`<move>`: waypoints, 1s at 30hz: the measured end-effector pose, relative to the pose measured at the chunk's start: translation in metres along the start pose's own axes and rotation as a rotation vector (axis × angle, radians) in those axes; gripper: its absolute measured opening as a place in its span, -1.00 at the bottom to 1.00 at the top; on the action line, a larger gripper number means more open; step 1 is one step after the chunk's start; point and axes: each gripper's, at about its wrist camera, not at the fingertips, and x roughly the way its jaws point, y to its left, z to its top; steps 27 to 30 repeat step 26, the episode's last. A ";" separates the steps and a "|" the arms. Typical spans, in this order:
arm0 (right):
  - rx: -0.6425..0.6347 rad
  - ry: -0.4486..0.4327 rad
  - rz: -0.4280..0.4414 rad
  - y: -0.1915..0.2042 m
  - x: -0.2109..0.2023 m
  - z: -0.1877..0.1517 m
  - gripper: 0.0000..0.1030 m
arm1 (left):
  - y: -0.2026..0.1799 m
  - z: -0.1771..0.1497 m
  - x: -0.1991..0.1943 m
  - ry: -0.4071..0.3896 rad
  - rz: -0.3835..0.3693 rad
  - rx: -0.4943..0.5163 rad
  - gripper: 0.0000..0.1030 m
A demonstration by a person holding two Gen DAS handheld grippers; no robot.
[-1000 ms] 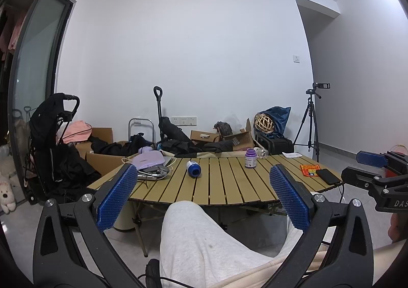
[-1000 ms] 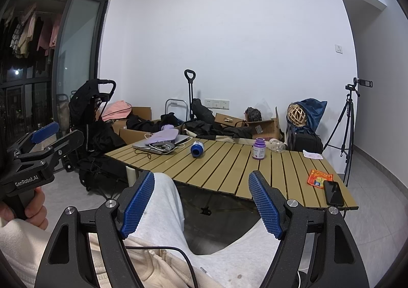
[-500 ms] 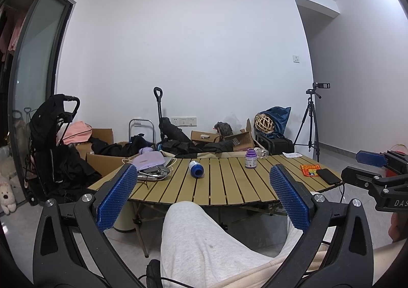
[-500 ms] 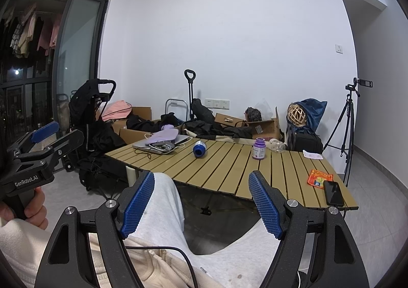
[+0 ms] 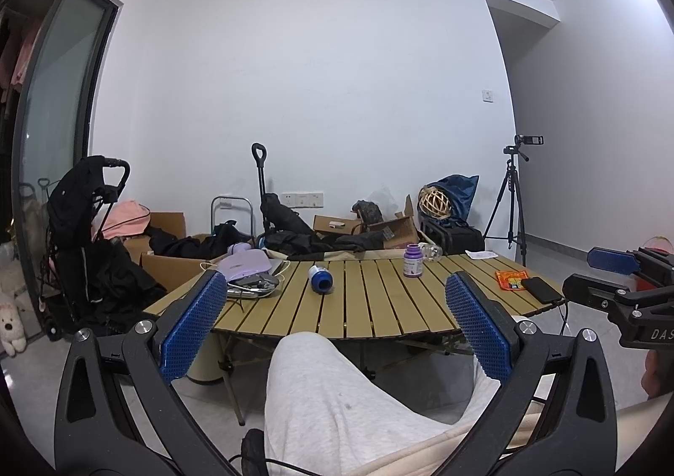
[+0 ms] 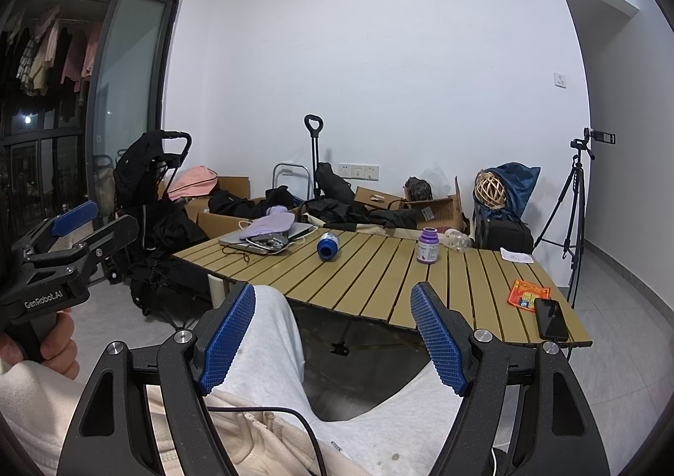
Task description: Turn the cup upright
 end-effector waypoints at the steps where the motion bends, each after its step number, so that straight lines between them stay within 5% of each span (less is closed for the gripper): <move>1: 0.000 0.000 0.000 0.000 0.000 0.000 0.57 | 0.000 0.000 0.000 0.001 0.000 -0.001 1.00; 30: 0.003 0.005 0.004 -0.001 0.001 -0.001 0.57 | 0.001 -0.002 0.000 0.003 -0.002 -0.002 1.00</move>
